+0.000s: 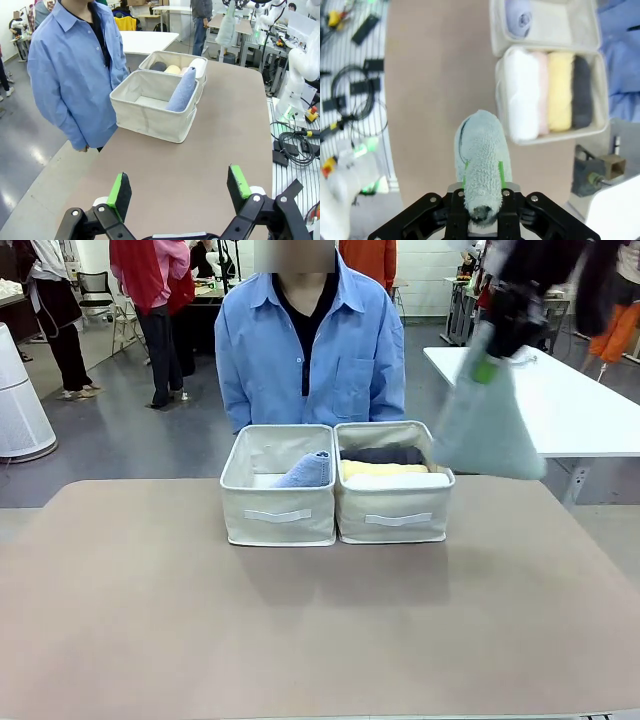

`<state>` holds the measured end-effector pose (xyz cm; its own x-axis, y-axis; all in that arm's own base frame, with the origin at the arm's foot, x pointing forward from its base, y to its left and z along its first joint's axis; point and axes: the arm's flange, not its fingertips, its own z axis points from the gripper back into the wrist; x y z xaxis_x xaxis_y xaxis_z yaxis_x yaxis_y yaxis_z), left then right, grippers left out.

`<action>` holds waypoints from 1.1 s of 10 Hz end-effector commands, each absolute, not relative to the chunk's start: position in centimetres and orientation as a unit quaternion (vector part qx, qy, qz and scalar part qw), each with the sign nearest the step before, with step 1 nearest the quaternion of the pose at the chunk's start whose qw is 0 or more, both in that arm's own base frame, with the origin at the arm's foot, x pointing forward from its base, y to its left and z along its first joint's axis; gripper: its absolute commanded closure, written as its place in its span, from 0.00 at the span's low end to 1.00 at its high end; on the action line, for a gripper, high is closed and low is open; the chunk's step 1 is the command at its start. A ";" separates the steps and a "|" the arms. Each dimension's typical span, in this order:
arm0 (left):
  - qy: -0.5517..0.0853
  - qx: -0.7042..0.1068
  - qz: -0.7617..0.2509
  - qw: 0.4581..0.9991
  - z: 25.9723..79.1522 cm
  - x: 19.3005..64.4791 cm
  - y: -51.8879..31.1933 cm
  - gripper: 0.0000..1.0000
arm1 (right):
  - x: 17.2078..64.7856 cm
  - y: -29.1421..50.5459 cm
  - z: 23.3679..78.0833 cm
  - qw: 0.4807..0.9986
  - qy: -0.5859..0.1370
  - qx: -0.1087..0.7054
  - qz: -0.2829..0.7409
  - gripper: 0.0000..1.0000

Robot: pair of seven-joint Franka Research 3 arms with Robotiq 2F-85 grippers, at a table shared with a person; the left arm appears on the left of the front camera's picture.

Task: Sort the towels based on their folding style.
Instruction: Pick up another triangle-folded towel from the table and place it in the left Fabric basket.

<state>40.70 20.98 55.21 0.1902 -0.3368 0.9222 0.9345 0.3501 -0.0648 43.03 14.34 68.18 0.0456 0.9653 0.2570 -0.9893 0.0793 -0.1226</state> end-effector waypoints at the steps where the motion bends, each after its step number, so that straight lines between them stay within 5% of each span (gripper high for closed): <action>1: -0.445 -0.339 -0.458 0.690 55.3 40.5 21.1 0.00 | 46.0 20.3 70.0 0.738 -0.169 0.034 0.652 0.81; 4: -0.445 -0.339 -0.458 0.690 55.3 40.5 21.1 0.00 | 47.9 28.4 68.1 0.725 -0.207 0.026 0.657 0.81; 8: -0.445 -0.339 -0.458 0.690 55.3 40.5 21.1 0.00 | 48.3 29.2 67.0 0.726 -0.255 0.036 0.637 0.81; 11: -0.445 -0.339 -0.458 0.690 55.3 40.5 21.1 0.00 | 48.9 30.6 66.1 0.720 -0.220 0.043 0.657 0.81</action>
<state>40.70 20.99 55.19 0.1906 -0.3367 0.9221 0.9343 0.3505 -0.0651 49.08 30.48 66.19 0.0413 0.9247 0.3784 -0.9624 0.1386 -0.2336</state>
